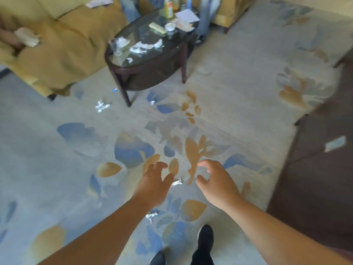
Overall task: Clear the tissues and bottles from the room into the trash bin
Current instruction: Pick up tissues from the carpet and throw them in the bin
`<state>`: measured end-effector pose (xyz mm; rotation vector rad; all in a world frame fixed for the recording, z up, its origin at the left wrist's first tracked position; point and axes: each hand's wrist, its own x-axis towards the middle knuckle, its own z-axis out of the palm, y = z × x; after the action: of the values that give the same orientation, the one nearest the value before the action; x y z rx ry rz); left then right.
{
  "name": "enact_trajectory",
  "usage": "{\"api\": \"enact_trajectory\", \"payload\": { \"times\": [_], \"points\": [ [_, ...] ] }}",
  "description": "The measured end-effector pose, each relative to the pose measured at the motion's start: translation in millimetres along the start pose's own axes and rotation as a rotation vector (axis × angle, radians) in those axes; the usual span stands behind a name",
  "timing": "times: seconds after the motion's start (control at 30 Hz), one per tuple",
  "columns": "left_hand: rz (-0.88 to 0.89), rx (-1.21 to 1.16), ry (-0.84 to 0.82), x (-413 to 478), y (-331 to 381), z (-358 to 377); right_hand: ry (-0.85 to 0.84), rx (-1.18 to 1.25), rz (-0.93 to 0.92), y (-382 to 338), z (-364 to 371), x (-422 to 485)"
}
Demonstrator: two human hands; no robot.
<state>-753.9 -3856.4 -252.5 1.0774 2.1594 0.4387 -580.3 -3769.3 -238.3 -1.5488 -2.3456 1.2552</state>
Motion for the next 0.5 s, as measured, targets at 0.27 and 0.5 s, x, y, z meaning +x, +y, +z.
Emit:
{"api": "enact_trajectory", "payload": {
  "times": [0.27,0.5],
  "points": [
    [-0.253,-0.190,0.149,7.1,-61.5,2.3,-0.240,-0.153,-0.148,-19.9,39.6,69.9],
    [-0.416,-0.288,0.148,17.2,-139.6,14.2,-0.317,-0.221,-0.143,-31.2,112.6,120.1]
  ]
}}
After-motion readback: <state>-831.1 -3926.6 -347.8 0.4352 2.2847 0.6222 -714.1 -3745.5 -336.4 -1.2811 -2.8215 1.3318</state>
